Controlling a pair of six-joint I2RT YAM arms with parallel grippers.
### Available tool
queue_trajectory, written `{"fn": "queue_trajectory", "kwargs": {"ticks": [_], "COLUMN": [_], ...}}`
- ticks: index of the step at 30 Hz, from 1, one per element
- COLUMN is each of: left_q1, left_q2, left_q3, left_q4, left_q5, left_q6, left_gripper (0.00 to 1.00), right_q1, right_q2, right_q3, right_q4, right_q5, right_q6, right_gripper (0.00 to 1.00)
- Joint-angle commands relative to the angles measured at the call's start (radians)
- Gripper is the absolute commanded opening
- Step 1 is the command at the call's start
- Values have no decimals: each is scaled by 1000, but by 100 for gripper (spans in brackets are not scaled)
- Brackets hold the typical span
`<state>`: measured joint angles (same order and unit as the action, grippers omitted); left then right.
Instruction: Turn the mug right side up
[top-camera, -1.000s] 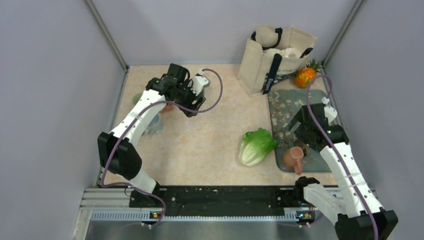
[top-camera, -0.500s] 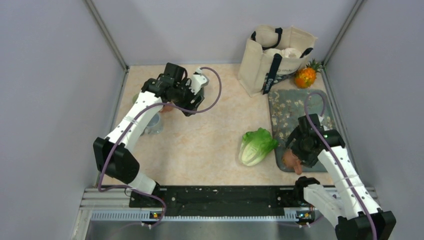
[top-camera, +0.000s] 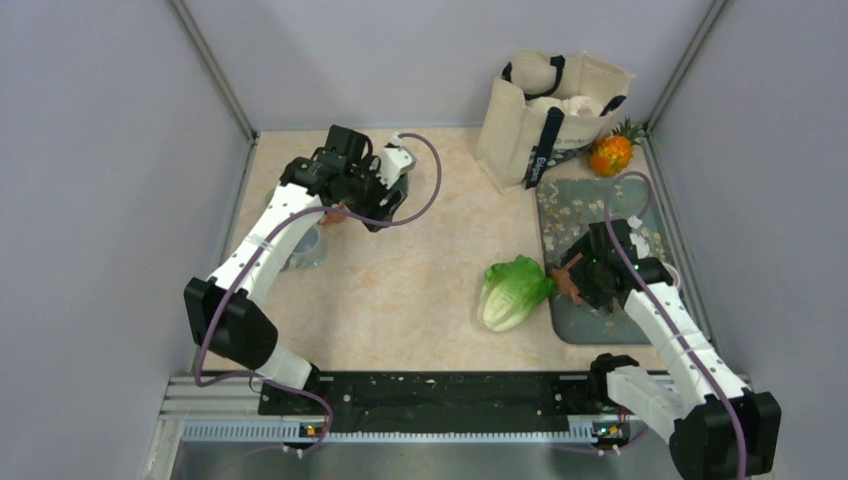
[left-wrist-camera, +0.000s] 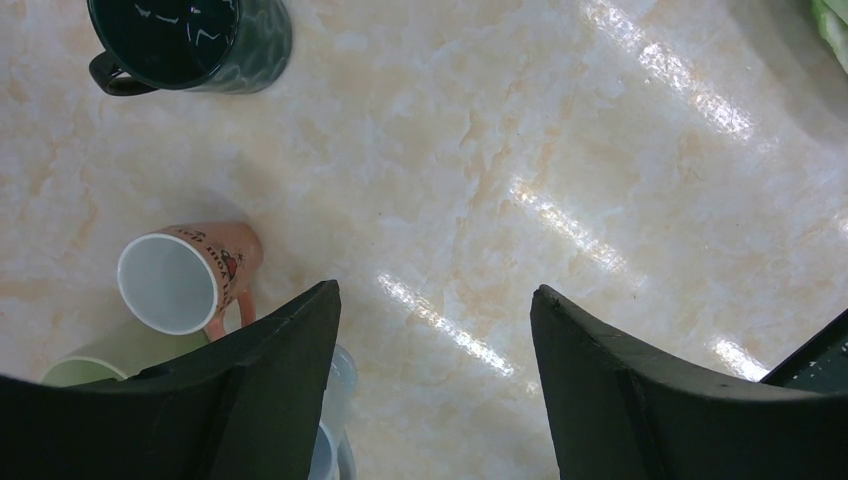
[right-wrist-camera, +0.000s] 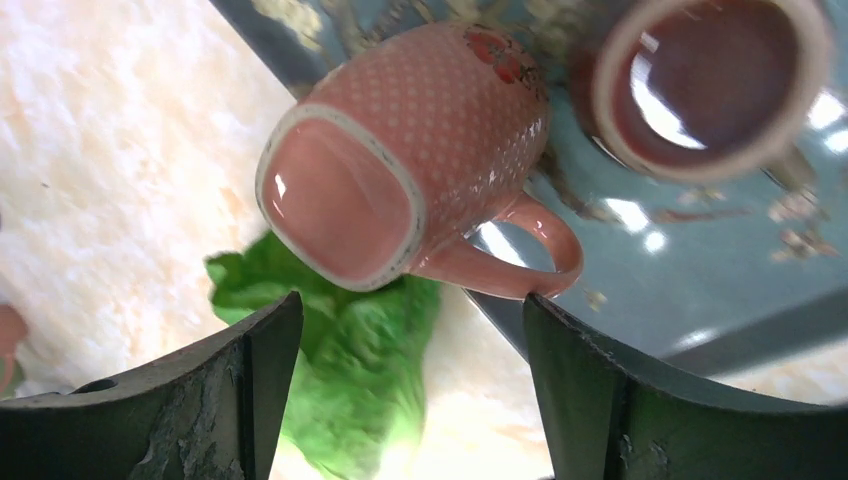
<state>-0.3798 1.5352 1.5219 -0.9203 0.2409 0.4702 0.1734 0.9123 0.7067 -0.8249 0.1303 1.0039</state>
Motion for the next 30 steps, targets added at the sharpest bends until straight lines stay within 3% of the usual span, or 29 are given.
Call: {"fn": "queue_trajectory", "kwargs": {"ticks": [1,6,9,14,19,30], "left_q1": [7,8,8,9,10,9], "left_q2": [-32,-34,-33,-29,-32,-37], "left_q3": [12,1,1,7,9,20], "left_q4": [19,19,20,16,9,-2], "left_q5": [-4,-3,-2,8,26,33], "left_q6": [10,12,15,18,21,28], "left_gripper": [75,75,75,75,75,75], "right_q1": [-5,-3,-3,-2,0,6], "right_q2": [89,136,87,27,66,193], "right_q3": [61,220,207,75,25,-58], "right_q4": [255,157,111,131,231,445], "right_q5": [-9,-70,-67,-1,13,111], "right_q6": [-23,-382,-527,-563,-596,-684], "right_gripper": [80,84,85,74,63,57]}}
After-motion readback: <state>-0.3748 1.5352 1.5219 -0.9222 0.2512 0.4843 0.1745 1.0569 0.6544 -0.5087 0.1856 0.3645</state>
